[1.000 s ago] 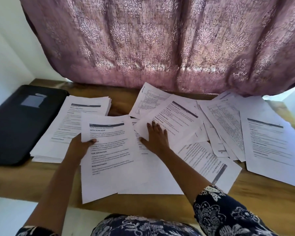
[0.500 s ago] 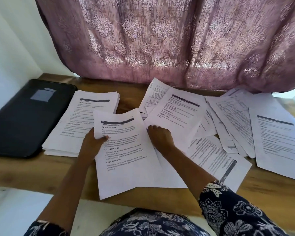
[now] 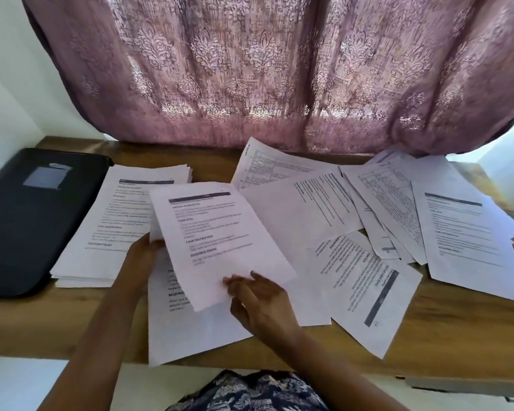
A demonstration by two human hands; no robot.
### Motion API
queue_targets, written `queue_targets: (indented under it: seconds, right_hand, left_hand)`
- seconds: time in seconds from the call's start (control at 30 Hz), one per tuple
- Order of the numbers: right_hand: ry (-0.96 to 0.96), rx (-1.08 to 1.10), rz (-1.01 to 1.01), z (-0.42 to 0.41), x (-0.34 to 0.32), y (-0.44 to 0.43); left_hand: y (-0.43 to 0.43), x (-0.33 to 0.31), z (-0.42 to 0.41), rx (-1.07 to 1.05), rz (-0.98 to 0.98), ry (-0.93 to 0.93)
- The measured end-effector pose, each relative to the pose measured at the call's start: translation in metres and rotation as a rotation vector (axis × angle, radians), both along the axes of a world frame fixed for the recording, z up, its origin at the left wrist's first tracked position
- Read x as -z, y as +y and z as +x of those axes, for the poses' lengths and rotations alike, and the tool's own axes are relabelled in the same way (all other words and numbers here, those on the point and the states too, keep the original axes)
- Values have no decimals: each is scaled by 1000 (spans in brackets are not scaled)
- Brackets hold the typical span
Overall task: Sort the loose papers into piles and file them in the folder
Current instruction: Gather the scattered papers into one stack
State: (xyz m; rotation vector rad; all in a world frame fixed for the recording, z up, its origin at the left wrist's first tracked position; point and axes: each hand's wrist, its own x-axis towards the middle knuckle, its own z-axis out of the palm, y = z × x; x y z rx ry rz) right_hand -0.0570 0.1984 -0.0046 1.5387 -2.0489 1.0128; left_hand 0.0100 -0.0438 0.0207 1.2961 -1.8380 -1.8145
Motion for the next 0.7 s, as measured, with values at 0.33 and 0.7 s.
queue_targets:
  seconds: [0.33,0.7]
  right_hand:
    - [-275,-373,454,-18,23,5]
    - [-548,495,755,-154,13,-41]
  left_hand:
    - [32,6,-22,155,-74,-61]
    - [-27,-22,29,-81,-34,-42]
